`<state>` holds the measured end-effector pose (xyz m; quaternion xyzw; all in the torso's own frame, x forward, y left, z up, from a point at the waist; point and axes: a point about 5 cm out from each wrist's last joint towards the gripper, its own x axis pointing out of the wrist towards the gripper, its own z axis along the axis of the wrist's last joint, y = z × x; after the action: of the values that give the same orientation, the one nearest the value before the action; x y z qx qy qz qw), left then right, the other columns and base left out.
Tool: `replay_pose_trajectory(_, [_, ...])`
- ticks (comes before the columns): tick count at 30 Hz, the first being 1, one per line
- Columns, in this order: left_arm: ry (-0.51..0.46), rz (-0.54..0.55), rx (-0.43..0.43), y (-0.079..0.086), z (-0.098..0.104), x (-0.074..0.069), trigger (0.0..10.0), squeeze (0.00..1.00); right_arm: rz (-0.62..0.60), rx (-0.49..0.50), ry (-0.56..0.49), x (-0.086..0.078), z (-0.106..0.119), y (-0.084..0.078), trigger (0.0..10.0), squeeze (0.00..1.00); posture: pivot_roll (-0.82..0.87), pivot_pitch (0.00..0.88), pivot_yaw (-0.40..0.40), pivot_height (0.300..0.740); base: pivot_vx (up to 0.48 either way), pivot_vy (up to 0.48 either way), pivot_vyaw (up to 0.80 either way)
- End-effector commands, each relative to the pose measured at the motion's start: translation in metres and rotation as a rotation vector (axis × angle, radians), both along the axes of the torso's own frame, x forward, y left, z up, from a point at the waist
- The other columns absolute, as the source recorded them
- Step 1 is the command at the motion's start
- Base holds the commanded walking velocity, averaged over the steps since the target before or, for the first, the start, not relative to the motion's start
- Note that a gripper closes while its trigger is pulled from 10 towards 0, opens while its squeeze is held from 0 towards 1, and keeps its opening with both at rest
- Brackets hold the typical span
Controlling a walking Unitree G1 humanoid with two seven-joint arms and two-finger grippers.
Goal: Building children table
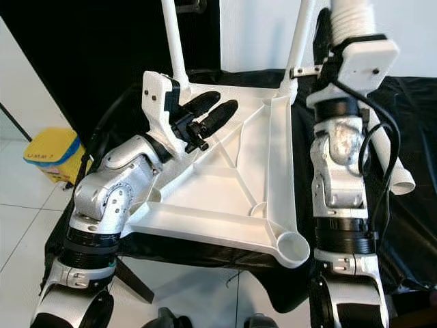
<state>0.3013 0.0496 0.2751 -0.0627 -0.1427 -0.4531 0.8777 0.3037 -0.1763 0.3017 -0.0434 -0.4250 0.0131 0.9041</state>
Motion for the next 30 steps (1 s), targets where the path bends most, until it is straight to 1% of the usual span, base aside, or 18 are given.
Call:
replay_pose_trajectory(1, [-0.028, -0.103, 0.021, -0.003, 0.0, -0.005, 10.0, 0.0, 0.023, 0.001, -0.019, -0.003, 0.004, 0.003, 10.0, 0.0, -0.17, 0.015, 0.024, 0.74, 0.0, 0.0, 0.0])
replay_pose_trajectory(2, [-0.012, -0.122, 0.012, -0.002, -0.001, -0.005, 10.0, 0.0, 0.051, -0.005, 0.025, -0.006, -0.008, 0.006, 10.0, 0.0, -0.17, 0.029, 0.027, 0.74, 0.0, 0.0, 0.0])
replay_pose_trajectory(4, [-0.012, -0.122, 0.012, -0.002, -0.001, -0.005, 10.0, 0.0, 0.051, -0.005, 0.025, -0.006, -0.008, 0.006, 10.0, 0.0, -0.17, 0.029, 0.027, 0.74, 0.0, 0.0, 0.0])
replay_pose_trajectory(5, [0.003, -0.136, 0.01, 0.001, -0.003, -0.005, 10.0, 0.0, 0.084, -0.016, 0.068, -0.012, -0.02, 0.01, 10.0, 0.0, -0.17, 0.04, 0.032, 0.74, 0.0, 0.0, 0.0])
replay_pose_trajectory(6, [0.003, -0.136, 0.01, 0.001, -0.003, -0.005, 10.0, 0.0, 0.084, -0.016, 0.068, -0.012, -0.02, 0.01, 10.0, 0.0, -0.17, 0.04, 0.032, 0.74, 0.0, 0.0, 0.0])
replay_pose_trajectory(7, [0.016, -0.143, 0.015, 0.004, -0.005, -0.004, 10.0, 0.0, 0.109, -0.027, 0.104, -0.017, -0.031, 0.015, 10.0, 0.0, -0.17, 0.048, 0.036, 0.74, 0.0, 0.0, 0.0])
replay_pose_trajectory(8, [0.016, -0.143, 0.015, 0.004, -0.005, -0.004, 10.0, 0.0, 0.109, -0.027, 0.104, -0.017, -0.031, 0.015, 10.0, 0.0, -0.17, 0.048, 0.036, 0.74, 0.0, 0.0, 0.0])
replay_pose_trajectory(10, [0.052, -0.133, 0.009, 0.012, -0.011, 0.002, 10.0, 0.0, 0.149, -0.032, 0.17, -0.027, -0.05, 0.023, 10.0, 0.0, -0.18, 0.056, 0.042, 0.74, 0.0, 0.0, 0.0])
replay_pose_trajectory(12, [0.063, -0.13, 0.006, 0.013, -0.013, 0.003, 10.0, 0.0, 0.159, -0.034, 0.189, -0.03, -0.055, 0.025, 10.0, 0.0, -0.18, 0.056, 0.042, 0.74, 0.0, 0.0, 0.0])
replay_pose_trajectory(15, [0.144, -0.16, -0.016, 0.016, -0.025, 0.007, 10.0, 0.0, 0.217, -0.045, 0.259, -0.043, -0.074, 0.035, 10.0, 0.0, -0.18, 0.065, 0.053, 0.74, 0.0, 0.0, 0.0])
replay_pose_trajectory(20, [0.206, -0.185, -0.043, 0.017, -0.034, 0.009, 10.0, 0.0, 0.248, -0.06, 0.297, -0.05, -0.082, 0.039, 10.0, 0.0, -0.19, 0.071, 0.058, 0.74, 0.0, 0.0, 0.0])
replay_pose_trajectory(22, [0.285, -0.236, -0.103, 0.017, -0.041, 0.009, 10.0, 0.0, 0.283, -0.085, 0.342, -0.055, -0.091, 0.041, 10.0, 0.0, -0.19, 0.077, 0.059, 0.74, 0.0, 0.0, 0.0])
replay_pose_trajectory(24, [0.285, -0.236, -0.103, 0.017, -0.041, 0.009, 10.0, 0.0, 0.283, -0.085, 0.342, -0.055, -0.091, 0.041, 10.0, 0.0, -0.19, 0.077, 0.059, 0.74, 0.0, 0.0, 0.0])
replay_pose_trajectory(25, [0.317, -0.272, -0.132, 0.016, -0.043, 0.007, 10.0, 0.0, 0.304, -0.099, 0.36, -0.057, -0.094, 0.042, 10.0, 0.0, -0.19, 0.077, 0.06, 0.74, 0.0, 0.0, 0.0])
replay_pose_trajectory(27, [0.317, -0.272, -0.132, 0.016, -0.043, 0.007, 10.0, 0.0, 0.304, -0.099, 0.36, -0.057, -0.094, 0.042, 10.0, 0.0, -0.19, 0.077, 0.06, 0.74, 0.0, 0.0, 0.0])
replay_pose_trajectory(28, [0.348, -0.32, -0.171, 0.016, -0.044, 0.005, 10.0, 0.0, 0.33, -0.111, 0.38, -0.059, -0.097, 0.044, 10.0, 0.0, -0.19, 0.079, 0.059, 0.74, 0.0, 0.0, 0.0])
replay_pose_trajectory(29, [0.363, -0.35, -0.193, 0.015, -0.045, 0.003, 10.0, 1.0, 0.346, -0.117, 0.392, -0.06, -0.098, 0.046, 10.0, 0.0, -0.19, 0.079, 0.059, 0.74, 0.0, 0.0, 0.0])
replay_pose_trajectory(30, [0.363, -0.35, -0.193, 0.015, -0.045, 0.003, 10.0, 1.0, 0.346, -0.117, 0.392, -0.06, -0.098, 0.046, 10.0, 0.0, -0.19, 0.079, 0.059, 0.74, 0.0, 0.0, 0.0])
